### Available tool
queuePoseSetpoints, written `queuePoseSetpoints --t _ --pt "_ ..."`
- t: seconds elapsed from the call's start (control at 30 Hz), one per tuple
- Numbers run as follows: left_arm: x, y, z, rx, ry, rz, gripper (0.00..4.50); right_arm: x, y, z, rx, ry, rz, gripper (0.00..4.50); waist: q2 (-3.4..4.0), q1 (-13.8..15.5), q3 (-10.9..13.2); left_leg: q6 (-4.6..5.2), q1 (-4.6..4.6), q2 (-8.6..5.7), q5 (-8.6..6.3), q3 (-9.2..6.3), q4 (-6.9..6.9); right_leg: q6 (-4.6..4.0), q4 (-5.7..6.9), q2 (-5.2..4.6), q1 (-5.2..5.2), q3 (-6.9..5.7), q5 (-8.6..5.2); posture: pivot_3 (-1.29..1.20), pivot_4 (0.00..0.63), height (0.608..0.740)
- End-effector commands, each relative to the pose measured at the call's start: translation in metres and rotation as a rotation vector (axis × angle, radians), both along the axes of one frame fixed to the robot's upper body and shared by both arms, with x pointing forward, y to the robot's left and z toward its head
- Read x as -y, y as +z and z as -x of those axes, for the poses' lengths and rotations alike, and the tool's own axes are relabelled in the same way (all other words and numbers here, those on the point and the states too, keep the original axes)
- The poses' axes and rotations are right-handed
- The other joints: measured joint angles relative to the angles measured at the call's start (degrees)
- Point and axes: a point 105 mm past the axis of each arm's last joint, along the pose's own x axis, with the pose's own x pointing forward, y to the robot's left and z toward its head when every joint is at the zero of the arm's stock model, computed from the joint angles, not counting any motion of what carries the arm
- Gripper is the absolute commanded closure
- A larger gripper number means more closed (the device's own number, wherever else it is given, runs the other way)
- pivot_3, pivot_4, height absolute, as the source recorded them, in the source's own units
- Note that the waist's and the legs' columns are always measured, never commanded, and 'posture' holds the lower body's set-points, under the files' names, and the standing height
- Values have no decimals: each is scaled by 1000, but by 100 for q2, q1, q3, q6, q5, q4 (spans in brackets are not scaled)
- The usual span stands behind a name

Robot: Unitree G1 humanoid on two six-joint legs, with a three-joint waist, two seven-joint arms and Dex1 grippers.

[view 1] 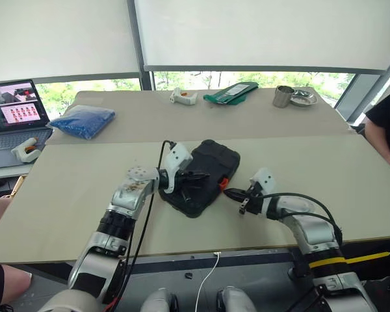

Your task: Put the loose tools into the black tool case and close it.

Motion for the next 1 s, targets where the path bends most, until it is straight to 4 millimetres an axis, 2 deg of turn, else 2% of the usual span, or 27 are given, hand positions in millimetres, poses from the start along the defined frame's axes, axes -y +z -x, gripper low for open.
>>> queuePoseSetpoints --t 0.03,0.17,0.2,0.27,0.3,0.37,0.47,0.5,0.53,0.63,0.77,0.83,1.0 --pt "-13 -1 10 -14 -13 96 4443 5 28 2 111 32 -10 4500 0 4 1 0 -1 0 0 0 -4 2 0 0 -2 0 2 0 150 740" --pt "-50 22 18 145 -3 93 4443 27 43 20 168 56 4 4500 2 36 8 -3 -29 0 -2 -1 -8 22 -7 0 -22 -8 8 0 150 740" --pt "-61 28 25 176 -23 83 4489 33 45 28 176 76 23 4212 1 35 10 -5 -31 0 -3 -1 -11 23 -8 -1 -23 -8 7 0 150 740" --pt "-79 39 37 225 -31 86 3940 44 47 38 197 97 63 3684 3 35 21 -6 -33 0 -4 -1 -19 22 -15 -1 -25 -9 6 0 150 740" --pt "-91 44 41 246 1 91 3807 51 49 44 215 98 84 3348 2 42 22 -7 -45 0 -5 -1 -25 22 -17 -3 -37 -11 4 0 150 740" --pt "-117 45 48 269 84 67 3013 65 53 49 265 74 127 2592 0 59 24 -7 -71 -1 -4 -1 -26 23 -16 -9 -65 -16 4 0 150 740" --pt "-151 30 59 254 217 -6 2016 82 52 56 358 68 223 1630 0 63 24 -7 -76 -6 -4 1 -25 26 -18 -12 -68 -14 3 0 150 740" --pt "-162 19 66 232 243 -48 1525 84 49 62 386 107 256 1192 1 65 25 -7 -72 -8 -5 2 -25 32 -16 -13 -66 -12 -2 0 150 740" --pt "-172 8 72 214 263 -98 1294 84 47 67 410 142 261 1012 0 63 26 -6 -73 -9 -5 3 -26 35 -16 -14 -68 -13 -5 0 150 740" --pt "-202 -16 81 213 404 -211 169 93 42 70 379 137 249 40 -4 71 28 -7 -70 -9 -5 3 -25 24 -16 -15 -67 -15 -14 0 150 740" --pt "-218 -26 83 268 499 -283 60 107 36 66 384 112 260 0 -13 140 34 -42 -69 -9 -17 2 -26 -16 -16 -34 -73 -21 -16 0 150 740" --pt "-222 -28 83 272 539 -294 60 112 34 64 398 85 266 0 -13 183 35 -59 -67 -9 -25 2 -25 -19 -15 -75 -86 -33 -14 0 150 740" --pt "-224 -29 82 304 596 -297 60 119 28 60 414 56 287 0 -13 187 35 -59 -68 -16 -25 10 -25 -14 -13 -77 -70 -42 -9 0 150 740"
